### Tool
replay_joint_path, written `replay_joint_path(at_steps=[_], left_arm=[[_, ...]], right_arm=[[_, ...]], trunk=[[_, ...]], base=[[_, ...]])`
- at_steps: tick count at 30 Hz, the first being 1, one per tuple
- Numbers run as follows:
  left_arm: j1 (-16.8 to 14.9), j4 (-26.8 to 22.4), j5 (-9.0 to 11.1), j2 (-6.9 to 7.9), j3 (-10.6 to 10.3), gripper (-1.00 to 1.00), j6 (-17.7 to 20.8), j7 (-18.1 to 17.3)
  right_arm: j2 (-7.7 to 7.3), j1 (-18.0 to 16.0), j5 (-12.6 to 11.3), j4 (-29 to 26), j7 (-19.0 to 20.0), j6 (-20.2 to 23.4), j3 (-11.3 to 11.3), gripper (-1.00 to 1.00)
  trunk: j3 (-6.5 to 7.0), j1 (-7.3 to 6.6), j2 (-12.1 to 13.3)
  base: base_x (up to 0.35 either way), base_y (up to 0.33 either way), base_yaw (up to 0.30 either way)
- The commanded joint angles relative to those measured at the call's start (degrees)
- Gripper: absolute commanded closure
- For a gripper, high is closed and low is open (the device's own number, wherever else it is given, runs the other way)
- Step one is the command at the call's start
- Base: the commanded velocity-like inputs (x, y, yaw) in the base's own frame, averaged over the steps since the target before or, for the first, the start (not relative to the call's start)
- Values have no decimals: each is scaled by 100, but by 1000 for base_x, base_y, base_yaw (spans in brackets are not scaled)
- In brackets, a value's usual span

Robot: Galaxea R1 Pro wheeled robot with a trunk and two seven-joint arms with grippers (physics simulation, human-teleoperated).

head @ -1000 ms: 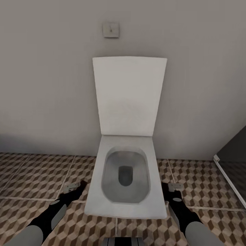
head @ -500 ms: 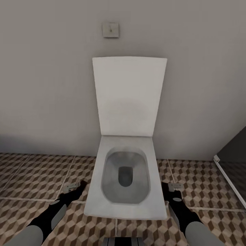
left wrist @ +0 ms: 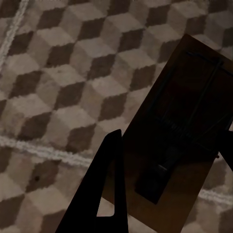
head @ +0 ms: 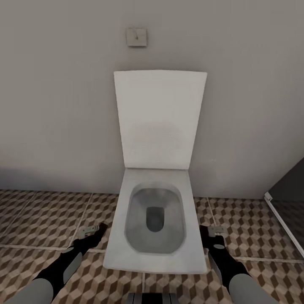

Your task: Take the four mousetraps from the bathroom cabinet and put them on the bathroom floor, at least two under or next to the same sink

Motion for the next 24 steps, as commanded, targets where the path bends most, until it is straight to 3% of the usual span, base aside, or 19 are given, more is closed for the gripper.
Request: replay_joint_path(at_steps=[1,24], left_arm=[[-2,-8,55,7,-41,100,13,18],[-2,-8,55,7,-41,100,13,18]], right_arm=[[6,-1,44,-12,-1,33,-28,100],[6,-1,45,-12,-1,33,-28,100]], trunk=[[-4,-1,-2],[-4,-1,-2]], base=[[32,0,0],[38,-18,0]])
